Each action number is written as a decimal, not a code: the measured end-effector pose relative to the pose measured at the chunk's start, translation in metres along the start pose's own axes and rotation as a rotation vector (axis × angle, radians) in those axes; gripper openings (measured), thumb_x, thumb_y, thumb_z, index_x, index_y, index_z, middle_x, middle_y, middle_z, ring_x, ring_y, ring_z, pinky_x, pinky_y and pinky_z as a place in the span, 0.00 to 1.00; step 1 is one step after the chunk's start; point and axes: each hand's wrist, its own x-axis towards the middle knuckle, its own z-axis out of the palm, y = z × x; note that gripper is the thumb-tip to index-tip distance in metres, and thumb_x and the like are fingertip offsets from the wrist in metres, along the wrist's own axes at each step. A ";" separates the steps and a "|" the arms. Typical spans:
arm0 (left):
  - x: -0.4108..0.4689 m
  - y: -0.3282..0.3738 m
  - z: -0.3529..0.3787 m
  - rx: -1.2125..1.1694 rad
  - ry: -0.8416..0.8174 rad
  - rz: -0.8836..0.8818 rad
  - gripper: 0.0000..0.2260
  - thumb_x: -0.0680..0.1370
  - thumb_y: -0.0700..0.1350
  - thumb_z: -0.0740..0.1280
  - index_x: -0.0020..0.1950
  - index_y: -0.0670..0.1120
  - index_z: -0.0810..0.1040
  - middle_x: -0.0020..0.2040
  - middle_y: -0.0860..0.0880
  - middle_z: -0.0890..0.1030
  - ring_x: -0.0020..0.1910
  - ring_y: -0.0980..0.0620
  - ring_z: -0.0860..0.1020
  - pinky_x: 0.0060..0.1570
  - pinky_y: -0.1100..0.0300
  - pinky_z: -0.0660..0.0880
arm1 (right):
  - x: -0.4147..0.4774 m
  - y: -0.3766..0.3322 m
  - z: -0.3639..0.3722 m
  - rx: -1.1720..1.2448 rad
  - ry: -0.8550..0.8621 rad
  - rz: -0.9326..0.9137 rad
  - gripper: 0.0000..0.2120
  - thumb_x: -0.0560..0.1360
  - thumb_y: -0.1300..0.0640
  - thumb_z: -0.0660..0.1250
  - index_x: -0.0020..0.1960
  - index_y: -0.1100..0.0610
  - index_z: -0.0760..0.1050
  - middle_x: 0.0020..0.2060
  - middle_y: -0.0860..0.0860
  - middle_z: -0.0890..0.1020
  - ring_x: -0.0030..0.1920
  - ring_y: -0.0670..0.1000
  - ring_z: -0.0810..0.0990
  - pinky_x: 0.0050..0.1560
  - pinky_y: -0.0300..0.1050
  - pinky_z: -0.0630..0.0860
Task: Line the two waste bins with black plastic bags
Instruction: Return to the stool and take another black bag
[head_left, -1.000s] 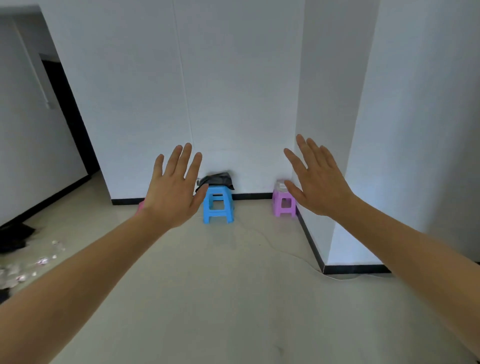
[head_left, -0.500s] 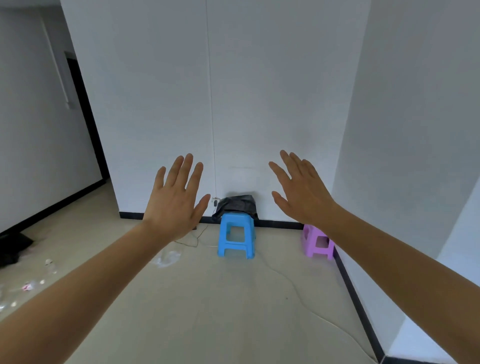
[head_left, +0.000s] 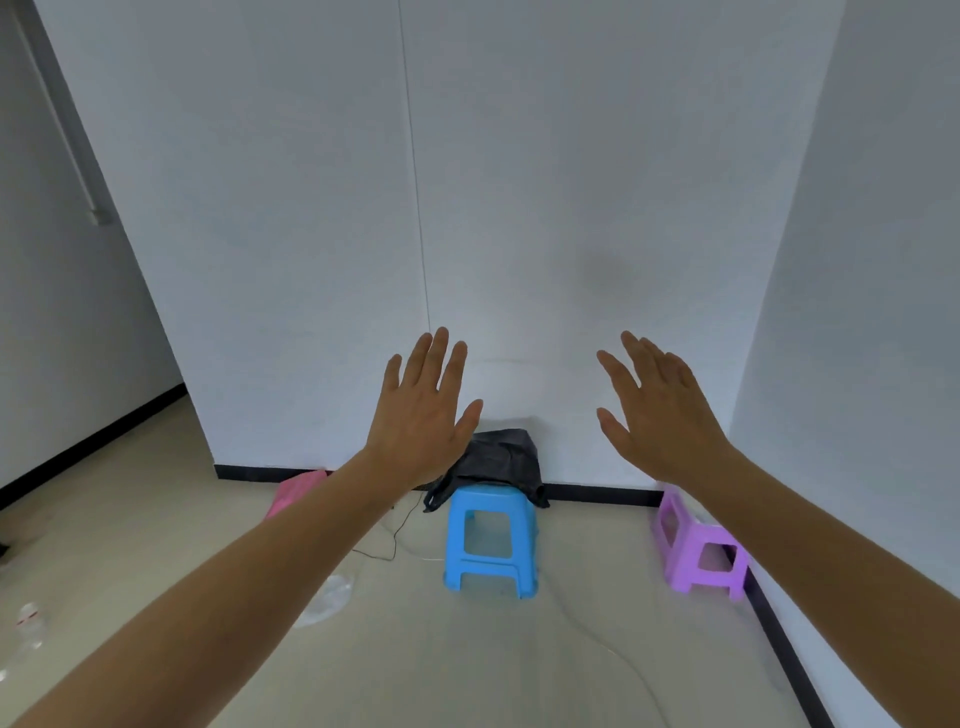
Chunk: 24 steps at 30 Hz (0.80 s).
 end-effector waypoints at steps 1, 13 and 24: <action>0.026 -0.004 0.022 0.006 -0.013 -0.002 0.30 0.82 0.58 0.51 0.79 0.43 0.51 0.80 0.40 0.51 0.78 0.41 0.52 0.74 0.40 0.55 | 0.026 0.009 0.023 0.008 -0.017 0.002 0.32 0.80 0.46 0.59 0.79 0.58 0.56 0.78 0.63 0.56 0.77 0.63 0.58 0.74 0.60 0.58; 0.256 -0.139 0.217 0.038 -0.054 -0.107 0.29 0.82 0.56 0.54 0.78 0.41 0.57 0.78 0.38 0.57 0.77 0.39 0.57 0.72 0.39 0.60 | 0.340 0.036 0.236 0.089 -0.107 -0.059 0.31 0.81 0.44 0.55 0.79 0.57 0.52 0.78 0.62 0.55 0.77 0.62 0.57 0.75 0.58 0.58; 0.390 -0.243 0.528 -0.146 -0.405 -0.133 0.28 0.83 0.55 0.52 0.79 0.43 0.52 0.80 0.41 0.50 0.79 0.43 0.50 0.74 0.42 0.54 | 0.487 -0.005 0.516 0.147 -0.511 0.014 0.30 0.81 0.46 0.56 0.78 0.56 0.54 0.77 0.60 0.57 0.76 0.60 0.59 0.72 0.56 0.63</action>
